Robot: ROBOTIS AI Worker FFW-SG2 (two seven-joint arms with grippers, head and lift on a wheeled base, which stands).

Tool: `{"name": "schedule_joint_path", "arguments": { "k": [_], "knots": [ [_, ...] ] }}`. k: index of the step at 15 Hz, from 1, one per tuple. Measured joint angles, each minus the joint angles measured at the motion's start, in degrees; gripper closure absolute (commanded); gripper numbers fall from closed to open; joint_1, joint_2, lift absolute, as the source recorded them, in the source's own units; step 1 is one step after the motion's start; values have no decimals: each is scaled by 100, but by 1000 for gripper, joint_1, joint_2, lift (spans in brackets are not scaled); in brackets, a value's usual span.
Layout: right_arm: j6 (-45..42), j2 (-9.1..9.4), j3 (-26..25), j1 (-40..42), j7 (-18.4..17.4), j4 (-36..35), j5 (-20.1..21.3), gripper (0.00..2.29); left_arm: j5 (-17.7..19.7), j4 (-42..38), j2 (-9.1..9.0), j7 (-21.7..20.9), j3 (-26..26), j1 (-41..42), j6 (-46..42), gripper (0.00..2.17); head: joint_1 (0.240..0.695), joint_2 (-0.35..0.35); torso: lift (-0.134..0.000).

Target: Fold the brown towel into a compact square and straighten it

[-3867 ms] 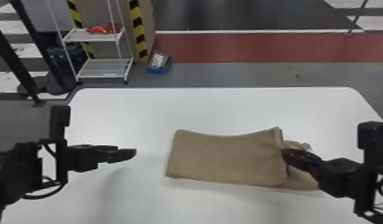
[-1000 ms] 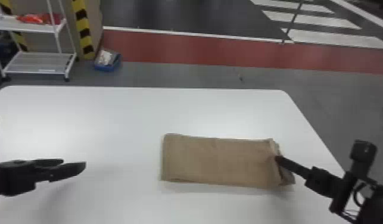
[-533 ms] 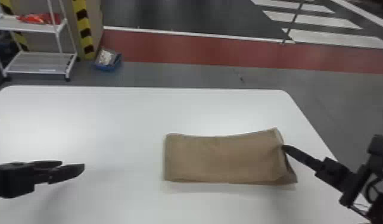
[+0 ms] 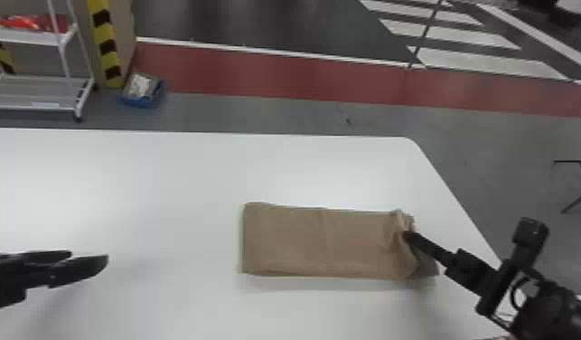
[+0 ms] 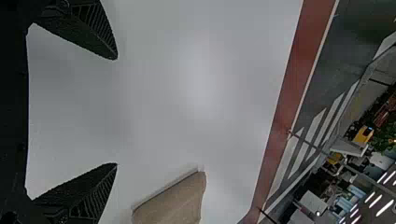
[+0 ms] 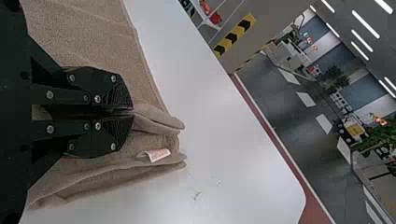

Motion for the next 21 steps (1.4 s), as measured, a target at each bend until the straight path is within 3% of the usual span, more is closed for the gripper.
{"name": "schedule_joint_path", "arguments": {
  "k": [5,10,13,16,17,18,21],
  "knots": [
    [560,-255,-485,-267,-52,-145,-275,1052,-8,0,0,0,40,23,2,66,695,-260,-124],
    [154,-227,-346,-277,-103,238,-49,1052,-45,-26,-11,0,-13,27,1,66,695,-268,-124],
    [530,-270,-459,-341,-89,41,-212,1052,-74,-27,-8,0,-15,27,2,66,695,-267,-124],
    [954,-532,-884,-563,-167,-4,-321,1048,-68,-48,4,-5,25,37,16,66,695,-304,-124],
    [844,-537,-893,-573,-185,129,-263,819,-68,-52,4,-6,25,44,18,66,695,-314,-124],
    [662,-515,-859,-581,-229,332,-165,60,-68,-54,3,-8,15,59,20,66,695,-320,-124],
    [483,-506,-799,-619,-321,738,32,43,-70,-69,5,-9,13,99,20,66,695,-322,-124]
  ]
}}
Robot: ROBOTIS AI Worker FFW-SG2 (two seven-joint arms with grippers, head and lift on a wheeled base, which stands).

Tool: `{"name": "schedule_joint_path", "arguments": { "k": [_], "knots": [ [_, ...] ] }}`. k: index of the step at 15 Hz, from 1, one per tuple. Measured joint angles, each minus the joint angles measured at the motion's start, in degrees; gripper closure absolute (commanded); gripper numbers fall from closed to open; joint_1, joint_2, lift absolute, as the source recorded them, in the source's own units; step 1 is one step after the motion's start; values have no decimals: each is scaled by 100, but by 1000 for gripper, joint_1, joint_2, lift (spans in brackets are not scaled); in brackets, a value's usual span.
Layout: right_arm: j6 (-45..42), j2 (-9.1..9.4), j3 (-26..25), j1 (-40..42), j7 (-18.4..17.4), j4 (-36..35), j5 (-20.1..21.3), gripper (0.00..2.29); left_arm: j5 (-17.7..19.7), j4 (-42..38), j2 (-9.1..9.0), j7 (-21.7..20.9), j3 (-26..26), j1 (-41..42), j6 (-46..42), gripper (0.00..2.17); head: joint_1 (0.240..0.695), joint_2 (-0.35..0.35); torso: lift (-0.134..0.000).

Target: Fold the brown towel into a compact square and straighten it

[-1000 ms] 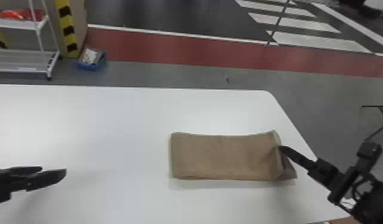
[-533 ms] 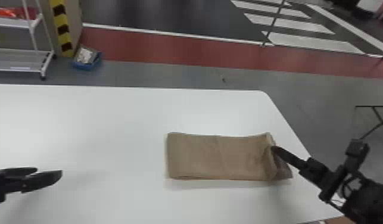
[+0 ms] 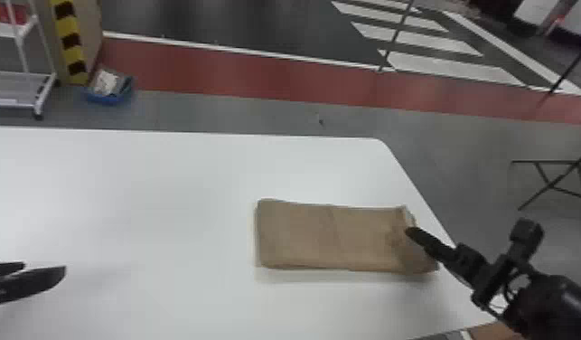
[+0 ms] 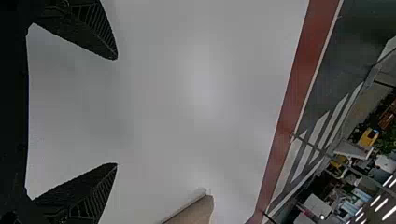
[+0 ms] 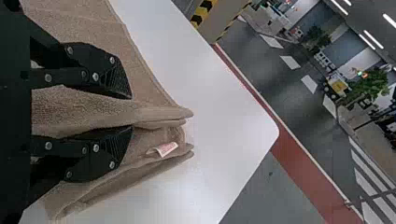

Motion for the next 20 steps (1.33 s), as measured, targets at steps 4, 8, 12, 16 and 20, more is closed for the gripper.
{"name": "schedule_joint_path", "arguments": {
  "k": [4,8,12,16,20],
  "knots": [
    [77,-175,-266,89,-1,65,-44,73,0,-8,11,-7,25,33,0,66,695,-350,-124],
    [294,-450,-410,271,3,45,-52,83,0,-49,-11,-18,10,88,-1,66,695,-350,-124],
    [512,-542,-374,289,-15,8,-20,113,0,-102,-13,-18,27,154,-1,66,695,-350,-124],
    [968,-509,-303,31,-34,-158,-167,184,0,-140,1,-26,103,188,-1,66,695,-350,-124],
    [1228,-392,1,-230,-201,-379,11,259,11,-142,7,-35,117,199,-1,66,695,-340,-124]
  ]
}}
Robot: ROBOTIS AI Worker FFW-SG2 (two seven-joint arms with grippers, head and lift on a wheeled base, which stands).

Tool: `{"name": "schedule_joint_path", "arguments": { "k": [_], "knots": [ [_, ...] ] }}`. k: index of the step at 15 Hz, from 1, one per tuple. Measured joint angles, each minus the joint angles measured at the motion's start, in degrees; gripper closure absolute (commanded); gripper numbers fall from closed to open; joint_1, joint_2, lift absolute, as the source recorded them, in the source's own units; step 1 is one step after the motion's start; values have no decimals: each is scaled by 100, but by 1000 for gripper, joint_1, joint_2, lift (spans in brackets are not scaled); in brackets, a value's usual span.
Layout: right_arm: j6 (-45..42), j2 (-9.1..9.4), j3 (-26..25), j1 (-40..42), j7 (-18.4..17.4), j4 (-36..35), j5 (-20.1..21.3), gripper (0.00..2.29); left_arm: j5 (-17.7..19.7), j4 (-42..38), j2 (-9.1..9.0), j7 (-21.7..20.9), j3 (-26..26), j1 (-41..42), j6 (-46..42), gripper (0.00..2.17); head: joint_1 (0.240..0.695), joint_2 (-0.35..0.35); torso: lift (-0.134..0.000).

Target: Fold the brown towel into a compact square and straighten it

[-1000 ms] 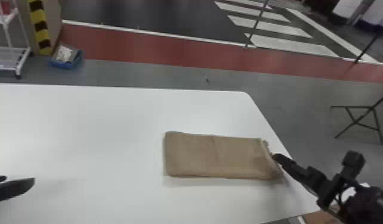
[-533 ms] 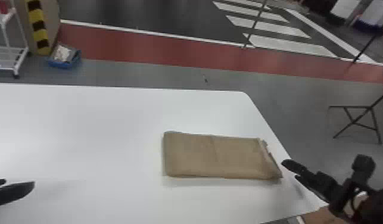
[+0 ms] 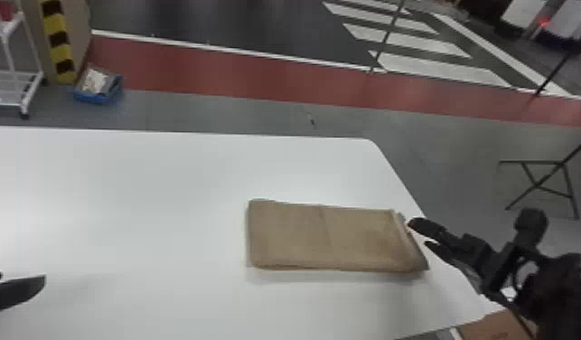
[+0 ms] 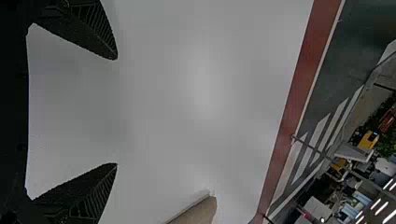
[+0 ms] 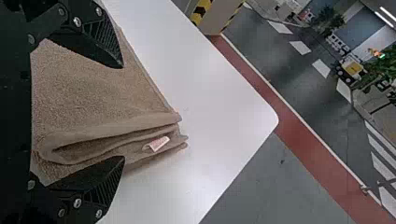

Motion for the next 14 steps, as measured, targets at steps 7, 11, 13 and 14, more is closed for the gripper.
{"name": "schedule_joint_path", "arguments": {
  "k": [7,11,13,14],
  "knots": [
    [-383,-46,443,-170,-160,248,863,478,32,72,32,-26,66,10,-18,66,695,-344,-124],
    [-413,-38,690,-256,-220,345,1125,589,35,102,32,-26,64,3,-35,66,695,-335,-124],
    [-413,-36,750,-271,-224,388,1228,589,37,114,38,-26,69,1,-35,66,695,-332,-124],
    [-413,-38,757,-272,-227,406,1247,593,39,124,39,-26,75,1,-37,66,695,-332,-124]
  ]
}}
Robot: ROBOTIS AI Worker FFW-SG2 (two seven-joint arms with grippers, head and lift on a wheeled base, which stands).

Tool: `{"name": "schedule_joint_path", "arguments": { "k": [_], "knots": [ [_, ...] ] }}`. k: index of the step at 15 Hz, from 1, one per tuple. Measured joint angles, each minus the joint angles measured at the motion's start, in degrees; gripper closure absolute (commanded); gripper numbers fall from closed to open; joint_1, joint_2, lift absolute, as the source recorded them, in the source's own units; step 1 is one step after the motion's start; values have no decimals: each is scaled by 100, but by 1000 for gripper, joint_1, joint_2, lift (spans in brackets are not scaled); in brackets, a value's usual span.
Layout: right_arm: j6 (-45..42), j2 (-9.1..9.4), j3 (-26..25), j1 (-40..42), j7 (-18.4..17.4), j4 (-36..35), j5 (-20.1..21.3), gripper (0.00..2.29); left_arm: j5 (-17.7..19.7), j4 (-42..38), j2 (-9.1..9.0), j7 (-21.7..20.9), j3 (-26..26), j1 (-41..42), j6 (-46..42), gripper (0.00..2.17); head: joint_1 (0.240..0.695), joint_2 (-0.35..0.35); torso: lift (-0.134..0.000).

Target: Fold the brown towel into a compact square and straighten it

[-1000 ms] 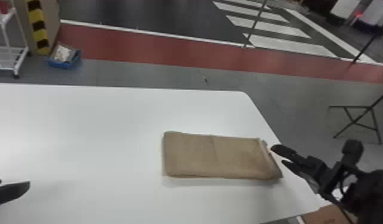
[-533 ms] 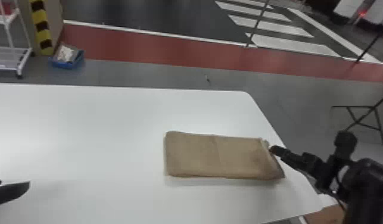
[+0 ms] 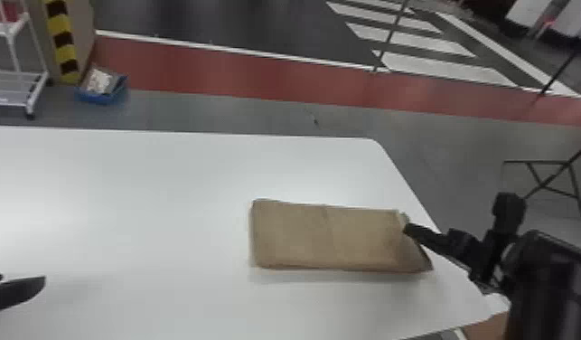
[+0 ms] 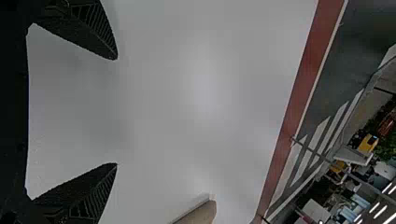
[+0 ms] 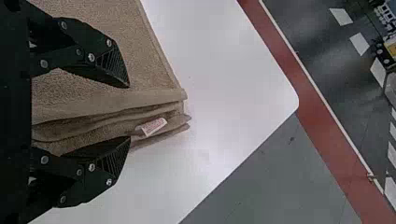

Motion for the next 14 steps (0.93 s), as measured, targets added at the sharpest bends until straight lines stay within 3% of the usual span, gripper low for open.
{"name": "schedule_joint_path", "arguments": {
  "k": [2,3,7,8,14],
  "knots": [
    [0,-8,2,5,-15,12,22,603,2,8,-2,-2,2,0,-9,66,695,-334,-124],
    [0,-8,5,12,-17,13,28,775,3,8,-4,-6,-1,0,-9,66,695,-335,-124],
    [0,-1,12,33,-16,13,19,829,3,17,-7,-9,-6,7,-11,73,695,-335,-124],
    [0,6,12,43,-16,13,13,988,4,21,-5,-9,-4,7,-14,73,695,-334,-124],
    [57,123,21,82,-12,-72,-125,994,18,26,36,-17,47,1,-16,73,695,-312,-124]
  ]
}}
